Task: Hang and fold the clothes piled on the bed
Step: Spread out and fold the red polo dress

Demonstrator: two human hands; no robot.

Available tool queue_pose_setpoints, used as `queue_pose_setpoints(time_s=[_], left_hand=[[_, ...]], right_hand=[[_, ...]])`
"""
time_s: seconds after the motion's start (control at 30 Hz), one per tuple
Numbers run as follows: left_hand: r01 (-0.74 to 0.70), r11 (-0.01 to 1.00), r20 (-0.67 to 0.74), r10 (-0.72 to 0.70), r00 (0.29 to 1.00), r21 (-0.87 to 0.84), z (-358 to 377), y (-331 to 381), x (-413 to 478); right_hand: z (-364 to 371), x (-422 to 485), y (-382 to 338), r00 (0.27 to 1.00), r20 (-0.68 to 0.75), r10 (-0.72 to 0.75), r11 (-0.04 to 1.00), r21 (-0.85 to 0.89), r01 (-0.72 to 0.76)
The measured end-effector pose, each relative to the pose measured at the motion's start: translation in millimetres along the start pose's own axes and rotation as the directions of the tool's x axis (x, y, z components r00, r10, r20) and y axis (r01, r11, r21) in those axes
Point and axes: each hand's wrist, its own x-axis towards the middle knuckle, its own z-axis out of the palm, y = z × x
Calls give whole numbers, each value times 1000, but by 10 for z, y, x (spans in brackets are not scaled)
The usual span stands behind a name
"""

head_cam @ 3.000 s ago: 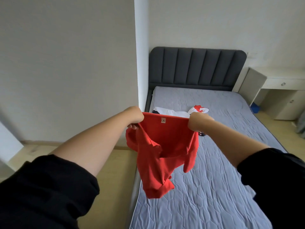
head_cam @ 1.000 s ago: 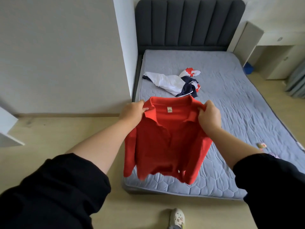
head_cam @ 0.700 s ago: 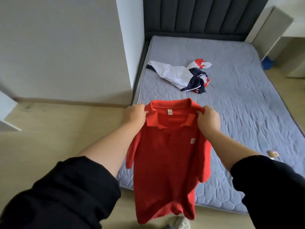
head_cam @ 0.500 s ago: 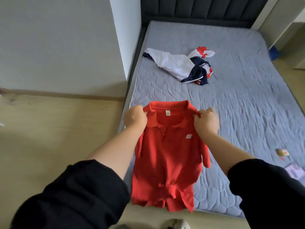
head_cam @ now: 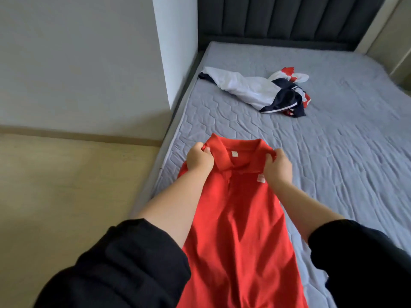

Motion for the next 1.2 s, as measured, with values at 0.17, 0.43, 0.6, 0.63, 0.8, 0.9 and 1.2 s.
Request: queue_pose_setpoints(time_s=[0.17,0.43,0.6,0.63,0.8,0.9,1.2], left_hand=[[-70,983,-87,55,995,-172,289,162,423],[-152,967,279,207,938,-206,586,-114,529],[-366,848,569,96,817,383,1052,-1064,5],[-415,773,576,79,814,480,1111,-1229,-103],[-492,646,546,136,827,583,1279,-1675,-605],[-521,637,558,168,813,568,1275,-1781,-808],[-432,832,523,210,826,349,967,-1748,-1402]], right_hand=[[265,567,-51,985,-101,-139,985,88,148],[629,701,187,970,141,-197,970,173,172],[988,51,1015,889,451,-82,962,-198,190],[1016,-82,1164,863,505,-28,931,-300,206],[983,-642,1604,814,581,16,859,-425,287],[912,-843,1645,795,606,28,886,-383,261],[372,-1442,1655,812,581,-55,976,-140,166]])
